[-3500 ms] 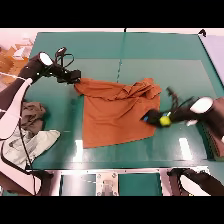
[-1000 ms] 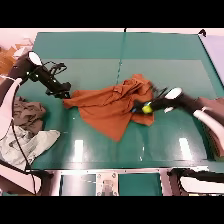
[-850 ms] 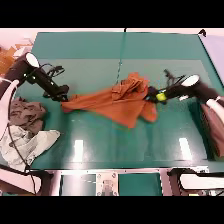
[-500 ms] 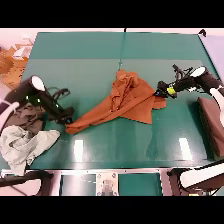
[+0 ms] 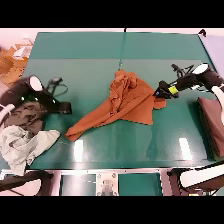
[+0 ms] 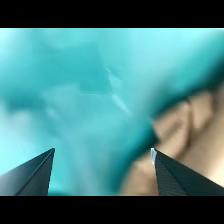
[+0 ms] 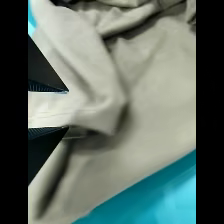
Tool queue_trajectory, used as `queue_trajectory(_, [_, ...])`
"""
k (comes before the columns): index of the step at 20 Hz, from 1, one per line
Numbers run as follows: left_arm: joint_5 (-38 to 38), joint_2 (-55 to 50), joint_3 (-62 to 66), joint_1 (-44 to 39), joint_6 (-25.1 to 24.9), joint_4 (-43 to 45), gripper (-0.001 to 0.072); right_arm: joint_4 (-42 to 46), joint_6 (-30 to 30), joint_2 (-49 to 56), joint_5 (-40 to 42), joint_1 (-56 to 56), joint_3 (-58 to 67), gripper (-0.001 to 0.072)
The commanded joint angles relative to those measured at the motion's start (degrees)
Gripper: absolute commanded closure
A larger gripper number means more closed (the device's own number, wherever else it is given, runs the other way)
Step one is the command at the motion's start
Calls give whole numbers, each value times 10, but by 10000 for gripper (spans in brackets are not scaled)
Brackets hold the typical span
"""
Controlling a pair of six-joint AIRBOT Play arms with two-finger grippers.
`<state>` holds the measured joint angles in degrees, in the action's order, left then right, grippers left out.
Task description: Fold the shirts.
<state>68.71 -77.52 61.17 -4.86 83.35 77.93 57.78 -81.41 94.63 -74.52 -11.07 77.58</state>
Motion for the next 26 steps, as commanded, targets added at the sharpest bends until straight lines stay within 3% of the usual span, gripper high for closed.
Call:
queue_trajectory(1, [66,2,114,0,6,106,-1,0,8,-69,-33,-21,-68,450])
queue_trajectory(6, [191,2,134,0,-71,-58,-1,-17,42,-165,51,-11,-278,399])
queue_trajectory(9, [222,4,122,0,-82,-63,-2,-23,52,-147,120,15,-327,361])
queue_trajectory(15, [224,45,71,0,-82,-60,-2,-22,52,-108,130,28,-326,360])
queue_trajectory(16, [226,57,51,0,-82,-64,-2,-23,55,-108,132,28,-326,374])
queue_trajectory(18, [224,80,7,-1,-82,-68,-2,-32,62,-108,133,30,-326,694])
queue_trajectory(22, [209,89,-76,-13,-89,-94,-1,-53,71,-108,144,31,-326,701])
queue_trajectory(26, [89,87,-150,-51,-100,-94,0,-62,71,-108,145,30,-326,701])
